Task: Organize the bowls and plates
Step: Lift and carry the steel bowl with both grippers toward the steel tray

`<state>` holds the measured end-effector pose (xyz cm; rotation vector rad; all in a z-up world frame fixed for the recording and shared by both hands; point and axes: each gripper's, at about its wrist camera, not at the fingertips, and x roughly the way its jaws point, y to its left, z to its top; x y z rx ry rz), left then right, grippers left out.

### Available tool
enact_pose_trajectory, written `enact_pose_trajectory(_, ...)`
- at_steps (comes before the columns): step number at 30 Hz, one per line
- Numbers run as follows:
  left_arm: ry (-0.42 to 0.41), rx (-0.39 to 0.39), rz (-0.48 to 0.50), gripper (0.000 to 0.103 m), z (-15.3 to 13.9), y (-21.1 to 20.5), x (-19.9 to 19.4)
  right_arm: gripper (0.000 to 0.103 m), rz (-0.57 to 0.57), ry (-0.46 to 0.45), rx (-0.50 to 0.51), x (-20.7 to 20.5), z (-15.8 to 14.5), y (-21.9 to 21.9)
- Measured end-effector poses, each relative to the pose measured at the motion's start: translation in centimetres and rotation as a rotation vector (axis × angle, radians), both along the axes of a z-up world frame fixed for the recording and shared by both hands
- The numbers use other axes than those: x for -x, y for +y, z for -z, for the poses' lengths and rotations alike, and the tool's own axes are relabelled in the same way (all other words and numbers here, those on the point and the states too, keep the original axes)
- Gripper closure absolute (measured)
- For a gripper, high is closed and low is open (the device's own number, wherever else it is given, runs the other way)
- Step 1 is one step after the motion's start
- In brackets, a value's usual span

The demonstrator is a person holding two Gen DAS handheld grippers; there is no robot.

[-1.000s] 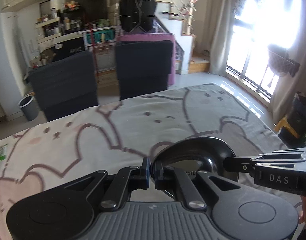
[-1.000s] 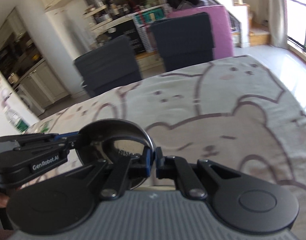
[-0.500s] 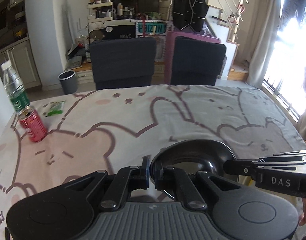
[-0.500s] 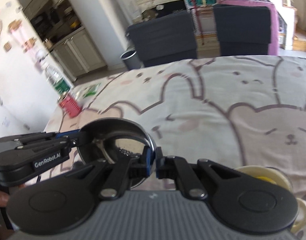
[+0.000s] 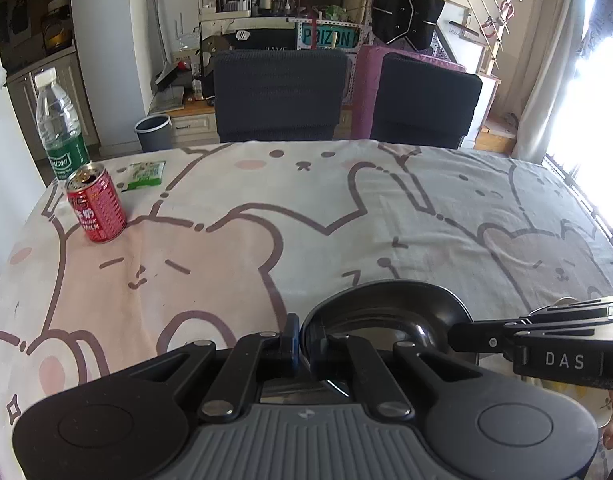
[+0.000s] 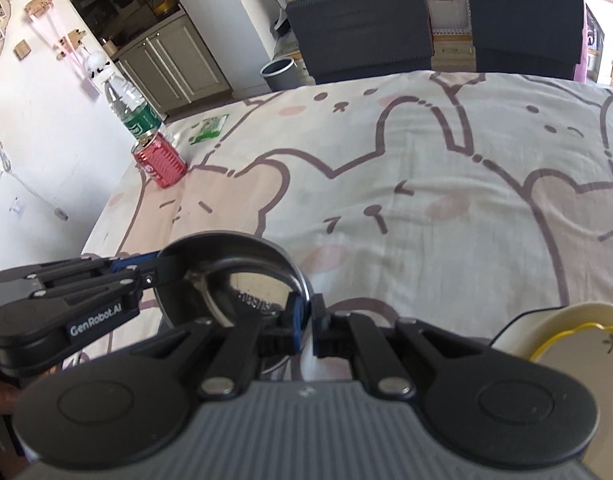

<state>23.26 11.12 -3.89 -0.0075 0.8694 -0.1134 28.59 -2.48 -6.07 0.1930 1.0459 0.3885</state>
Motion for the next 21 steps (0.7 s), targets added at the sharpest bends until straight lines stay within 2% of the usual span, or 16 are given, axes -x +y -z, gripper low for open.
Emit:
enact_pose_trajectory(8, 0.027, 0.003, -0.001, 0.098, 1.0, 0.8, -0.6, 0.097, 0.001, 0.054, -0.013, -0.6, 1.0, 0.7)
enact_pose_trajectory(21, 0.052, -0.004, -0.008, 0.098, 1.7, 2.1, -0.4, 0.096, -0.025, 0.064, 0.004, -0.7, 1.5, 2.0)
